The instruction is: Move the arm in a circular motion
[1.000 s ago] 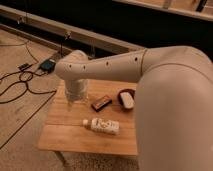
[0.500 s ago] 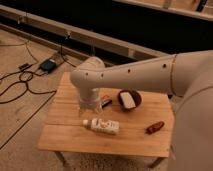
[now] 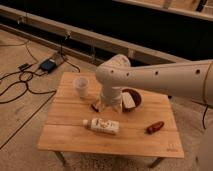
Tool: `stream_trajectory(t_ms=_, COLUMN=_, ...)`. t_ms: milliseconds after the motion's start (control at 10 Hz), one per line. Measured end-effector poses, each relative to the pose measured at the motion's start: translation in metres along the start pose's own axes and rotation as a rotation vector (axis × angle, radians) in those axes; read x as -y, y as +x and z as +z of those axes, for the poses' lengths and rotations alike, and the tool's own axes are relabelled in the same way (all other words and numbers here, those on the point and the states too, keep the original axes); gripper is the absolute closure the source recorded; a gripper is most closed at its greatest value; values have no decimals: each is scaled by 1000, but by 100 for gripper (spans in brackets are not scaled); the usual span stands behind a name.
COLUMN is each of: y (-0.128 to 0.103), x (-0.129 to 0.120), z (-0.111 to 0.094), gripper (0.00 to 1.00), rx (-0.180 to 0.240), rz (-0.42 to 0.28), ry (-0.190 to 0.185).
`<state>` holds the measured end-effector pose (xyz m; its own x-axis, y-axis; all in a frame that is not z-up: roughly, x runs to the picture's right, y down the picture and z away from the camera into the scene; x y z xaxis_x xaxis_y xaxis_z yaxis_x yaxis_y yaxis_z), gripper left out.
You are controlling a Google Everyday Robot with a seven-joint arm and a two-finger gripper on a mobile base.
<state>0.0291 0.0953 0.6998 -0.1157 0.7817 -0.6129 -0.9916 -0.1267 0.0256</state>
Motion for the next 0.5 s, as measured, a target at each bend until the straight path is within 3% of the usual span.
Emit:
stream_trajectory(t_ms=200, y=-12, x=-4, z=1, gripper=35, rx=13, rz=-30, ry=-24)
stream_trajectory(t_ms=500, y=-12, x=-4, z=1, gripper=35, rx=13, rz=-30, ry=-24)
